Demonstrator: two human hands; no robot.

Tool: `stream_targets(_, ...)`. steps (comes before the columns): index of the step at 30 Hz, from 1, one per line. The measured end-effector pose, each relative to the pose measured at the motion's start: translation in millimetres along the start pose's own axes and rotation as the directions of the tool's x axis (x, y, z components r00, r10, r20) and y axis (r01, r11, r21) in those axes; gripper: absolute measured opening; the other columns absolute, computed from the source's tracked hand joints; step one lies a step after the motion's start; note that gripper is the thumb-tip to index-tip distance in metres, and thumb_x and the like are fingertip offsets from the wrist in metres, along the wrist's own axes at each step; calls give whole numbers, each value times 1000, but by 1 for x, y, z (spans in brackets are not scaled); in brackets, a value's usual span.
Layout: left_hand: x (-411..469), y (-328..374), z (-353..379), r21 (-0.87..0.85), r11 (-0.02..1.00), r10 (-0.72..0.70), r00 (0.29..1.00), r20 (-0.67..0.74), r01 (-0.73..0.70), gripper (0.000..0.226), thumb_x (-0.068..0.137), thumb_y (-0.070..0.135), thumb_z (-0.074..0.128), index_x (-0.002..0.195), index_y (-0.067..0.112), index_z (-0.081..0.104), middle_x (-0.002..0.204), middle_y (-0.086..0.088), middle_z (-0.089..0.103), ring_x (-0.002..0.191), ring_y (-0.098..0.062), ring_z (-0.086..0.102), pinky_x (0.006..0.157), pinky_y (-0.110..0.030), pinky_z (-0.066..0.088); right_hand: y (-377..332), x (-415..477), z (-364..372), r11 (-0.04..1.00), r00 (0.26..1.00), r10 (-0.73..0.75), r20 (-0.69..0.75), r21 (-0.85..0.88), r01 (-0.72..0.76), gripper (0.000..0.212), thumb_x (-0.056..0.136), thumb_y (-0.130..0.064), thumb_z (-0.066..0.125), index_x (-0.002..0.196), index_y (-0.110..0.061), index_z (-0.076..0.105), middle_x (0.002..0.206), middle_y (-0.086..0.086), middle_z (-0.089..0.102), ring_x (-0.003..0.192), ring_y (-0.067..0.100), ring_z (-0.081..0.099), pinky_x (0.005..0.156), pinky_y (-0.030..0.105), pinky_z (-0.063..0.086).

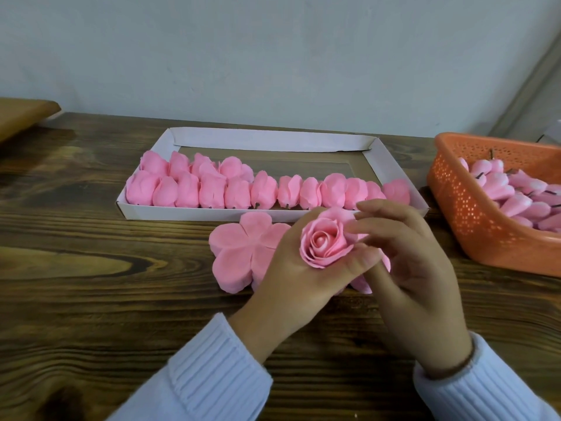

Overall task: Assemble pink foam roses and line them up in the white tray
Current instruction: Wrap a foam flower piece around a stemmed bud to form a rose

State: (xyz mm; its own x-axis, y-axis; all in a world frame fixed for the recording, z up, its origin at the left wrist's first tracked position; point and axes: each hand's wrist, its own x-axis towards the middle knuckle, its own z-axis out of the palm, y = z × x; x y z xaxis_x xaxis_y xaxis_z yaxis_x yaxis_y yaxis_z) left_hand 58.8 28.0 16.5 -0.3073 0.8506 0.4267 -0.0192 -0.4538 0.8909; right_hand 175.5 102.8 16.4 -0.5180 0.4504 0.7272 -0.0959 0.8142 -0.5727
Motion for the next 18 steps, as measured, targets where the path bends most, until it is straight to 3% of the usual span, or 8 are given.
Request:
stream_targets(4,1,0,1,23,1000,3,1000,-17,-3,15,78,9,68,87,10,56,71,10,64,65,-1,64,59,-16,52,1,-1,0,999,998,49,30,-4,-49,23,90,-20,52,111,-23,61,123,0,55,121,17,53,90,43,51)
stream_targets(11,0,3,1,-83,996,-33,997,77,40,15,81,7,66,91,14,58,71,14,68,66,-2,67,56,-16,53,2,1,-3,990,993,76,86,109,-85,14,88,-19,55,102,-19,59,124,2,55,121,23,54,92,42,49)
stream_targets(14,0,4,1,-70,996,-56,995,82,62,13,78,14,67,89,15,60,70,14,68,65,-3,67,57,-16,53,3,1,-4,989,992,71,106,121,-84,20,90,-22,54,109,-22,57,128,2,53,124,24,52,93,43,49)
stream_targets(18,0,0,0,-24,996,-82,991,106,85,14,83,11,71,86,16,59,70,13,65,67,-3,65,60,-18,54,4,2,-6,990,990,78,114,110,-91,9,88,-22,57,95,-19,60,123,-1,56,121,24,53,94,50,47)
